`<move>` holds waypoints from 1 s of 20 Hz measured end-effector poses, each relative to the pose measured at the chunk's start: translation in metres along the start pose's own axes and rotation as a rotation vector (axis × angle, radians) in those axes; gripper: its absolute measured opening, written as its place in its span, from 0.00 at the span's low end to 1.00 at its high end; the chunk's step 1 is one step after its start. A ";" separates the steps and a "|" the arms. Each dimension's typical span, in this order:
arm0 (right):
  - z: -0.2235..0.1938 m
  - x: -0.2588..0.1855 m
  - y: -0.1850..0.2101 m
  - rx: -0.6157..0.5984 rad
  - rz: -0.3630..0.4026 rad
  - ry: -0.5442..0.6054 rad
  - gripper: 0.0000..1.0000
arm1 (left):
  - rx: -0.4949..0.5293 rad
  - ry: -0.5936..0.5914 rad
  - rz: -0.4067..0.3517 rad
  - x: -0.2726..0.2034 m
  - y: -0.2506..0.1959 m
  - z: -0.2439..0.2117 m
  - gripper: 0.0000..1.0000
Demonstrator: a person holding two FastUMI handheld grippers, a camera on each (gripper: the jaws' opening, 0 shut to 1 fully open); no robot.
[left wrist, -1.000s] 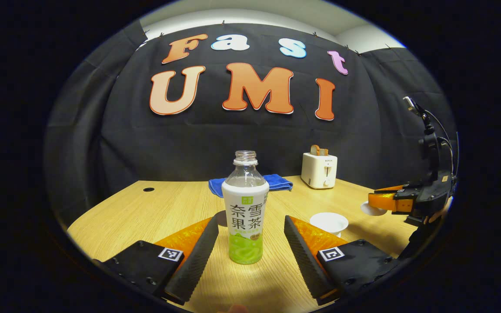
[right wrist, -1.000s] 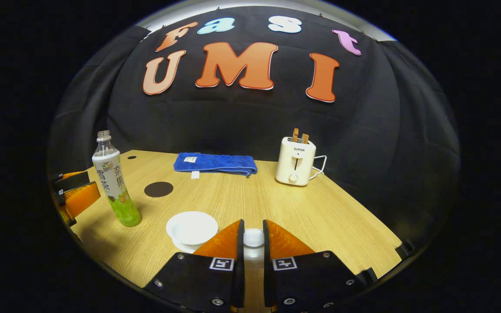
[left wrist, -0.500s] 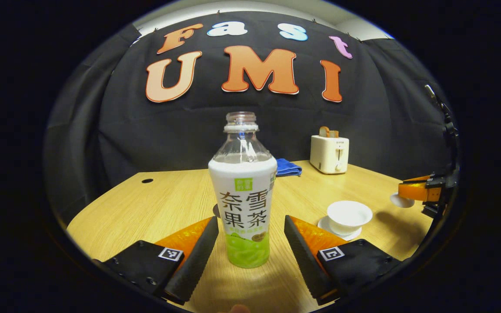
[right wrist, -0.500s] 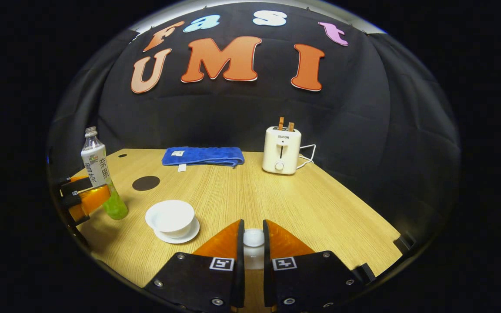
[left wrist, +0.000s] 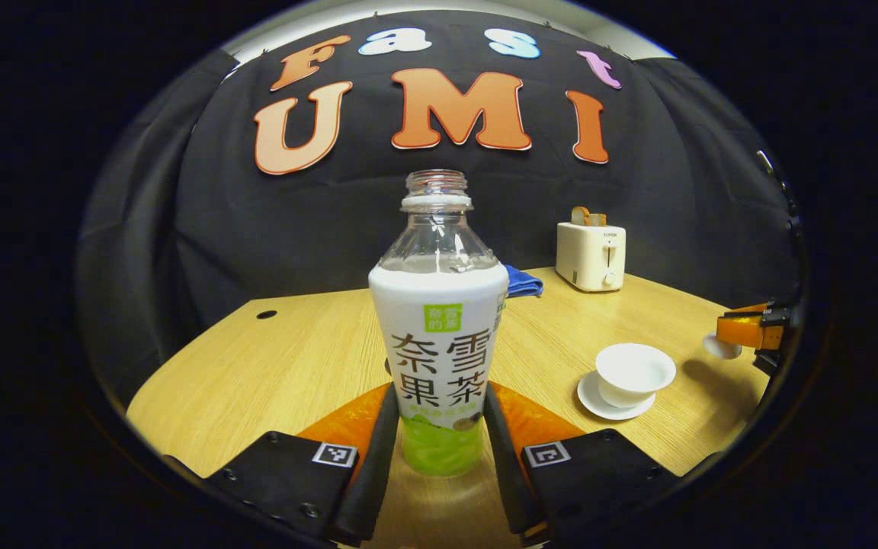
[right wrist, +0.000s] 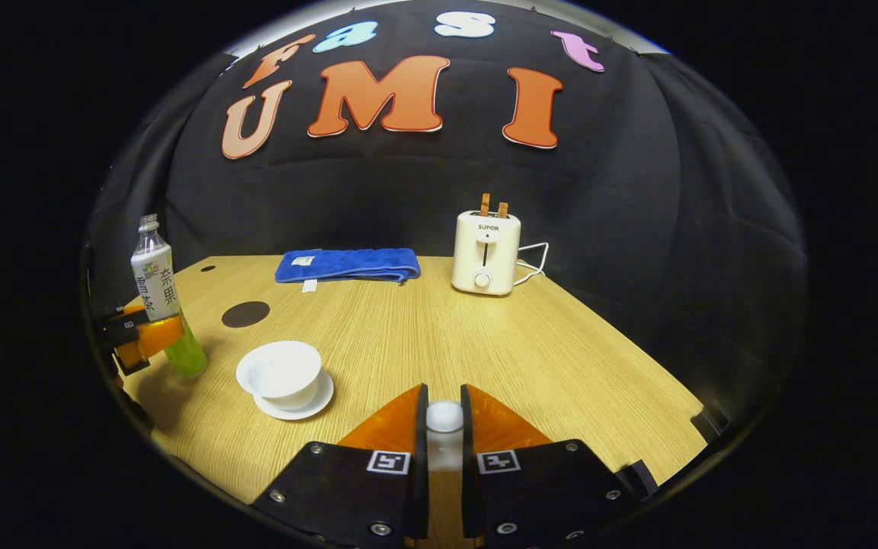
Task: Open the teacup lid with one hand, grasp the water bottle and pour water into the teacup with the other hand; after pouring, place the water bottle on the coaster and then close the teacup lid.
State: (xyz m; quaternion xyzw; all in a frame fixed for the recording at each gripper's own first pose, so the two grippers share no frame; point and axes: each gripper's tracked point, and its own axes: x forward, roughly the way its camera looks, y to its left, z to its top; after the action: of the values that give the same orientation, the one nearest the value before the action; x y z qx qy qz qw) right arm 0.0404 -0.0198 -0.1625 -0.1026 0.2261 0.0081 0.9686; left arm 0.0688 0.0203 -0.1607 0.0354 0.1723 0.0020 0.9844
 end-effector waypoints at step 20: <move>-0.008 0.000 -0.022 0.035 -0.032 0.017 0.18 | 1.022 0.130 -0.135 0.017 -0.041 -0.008 0.64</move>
State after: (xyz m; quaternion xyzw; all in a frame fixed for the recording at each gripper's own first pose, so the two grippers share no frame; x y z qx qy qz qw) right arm 0.0382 -0.0430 -0.1655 -0.0894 0.2329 -0.0120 0.9683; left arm 0.0815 -0.0201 -0.1769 0.5003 0.2140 -0.1438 0.8266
